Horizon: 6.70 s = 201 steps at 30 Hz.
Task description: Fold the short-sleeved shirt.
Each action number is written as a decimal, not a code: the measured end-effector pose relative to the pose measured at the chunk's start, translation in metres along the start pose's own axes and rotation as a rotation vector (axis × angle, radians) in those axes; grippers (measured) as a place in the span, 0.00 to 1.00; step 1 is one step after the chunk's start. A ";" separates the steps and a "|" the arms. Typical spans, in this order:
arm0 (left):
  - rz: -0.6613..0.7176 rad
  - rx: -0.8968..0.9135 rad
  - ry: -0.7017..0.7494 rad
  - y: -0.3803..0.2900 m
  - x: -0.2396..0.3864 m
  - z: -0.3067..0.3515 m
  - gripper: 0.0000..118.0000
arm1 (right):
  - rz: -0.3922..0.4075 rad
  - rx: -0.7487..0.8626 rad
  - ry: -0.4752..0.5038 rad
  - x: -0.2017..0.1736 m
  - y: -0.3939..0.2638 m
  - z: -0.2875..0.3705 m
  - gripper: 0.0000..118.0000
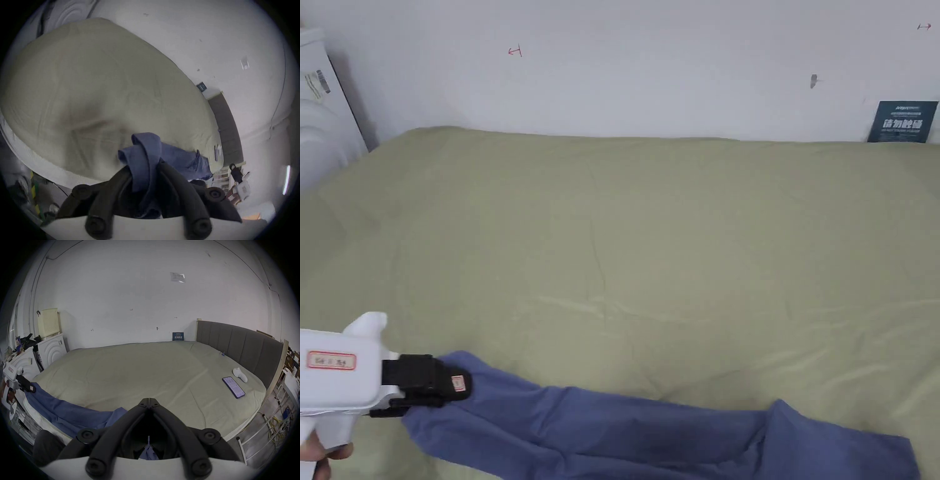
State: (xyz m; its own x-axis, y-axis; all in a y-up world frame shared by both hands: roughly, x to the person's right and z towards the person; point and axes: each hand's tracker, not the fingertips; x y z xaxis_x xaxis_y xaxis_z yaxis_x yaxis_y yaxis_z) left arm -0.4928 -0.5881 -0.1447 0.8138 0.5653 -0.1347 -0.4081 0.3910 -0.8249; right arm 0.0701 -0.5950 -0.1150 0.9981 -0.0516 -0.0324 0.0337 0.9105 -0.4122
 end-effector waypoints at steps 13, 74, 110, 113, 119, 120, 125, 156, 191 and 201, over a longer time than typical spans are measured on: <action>-0.290 -0.172 0.056 -0.047 0.151 -0.148 0.11 | -0.026 -0.012 -0.011 0.012 -0.011 0.007 0.00; 0.112 -0.297 -0.417 -0.019 -0.011 -0.205 0.16 | 0.071 -0.062 0.020 -0.033 -0.005 -0.035 0.00; -0.217 -0.071 0.165 -0.030 0.169 -0.088 0.15 | 0.072 0.026 0.087 -0.026 0.011 -0.008 0.00; -0.281 -0.108 0.188 -0.045 0.197 -0.134 0.17 | 0.057 0.027 0.073 -0.019 0.009 -0.004 0.00; -0.372 -0.148 0.088 -0.084 0.231 -0.200 0.99 | 0.004 0.015 0.029 -0.003 0.007 -0.003 0.00; -0.337 -0.165 0.047 -0.083 0.229 -0.200 0.99 | -0.006 0.016 0.021 0.000 0.007 -0.002 0.00; -0.177 -0.112 -0.099 -0.067 0.197 -0.155 0.91 | -0.028 0.015 0.004 0.013 0.007 -0.002 0.00; -0.116 -0.154 -0.147 -0.035 0.052 -0.114 0.00 | -0.464 -0.723 0.874 -0.090 -0.086 -0.198 0.00; 0.067 -0.199 -0.047 0.145 -0.204 -0.006 0.19 | -0.500 -0.602 0.836 -0.067 -0.021 -0.171 0.00; 0.023 -0.223 0.055 0.205 -0.245 0.011 0.88 | -0.517 -0.575 0.776 -0.068 -0.020 -0.172 0.00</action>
State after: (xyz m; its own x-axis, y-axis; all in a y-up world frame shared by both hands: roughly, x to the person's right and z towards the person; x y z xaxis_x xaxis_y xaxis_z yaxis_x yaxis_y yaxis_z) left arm -0.7800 -0.6382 -0.2745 0.8292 0.5294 -0.1791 -0.3300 0.2052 -0.9214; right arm -0.0073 -0.6801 -0.2608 0.5600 -0.8002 -0.2144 0.2094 0.3872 -0.8979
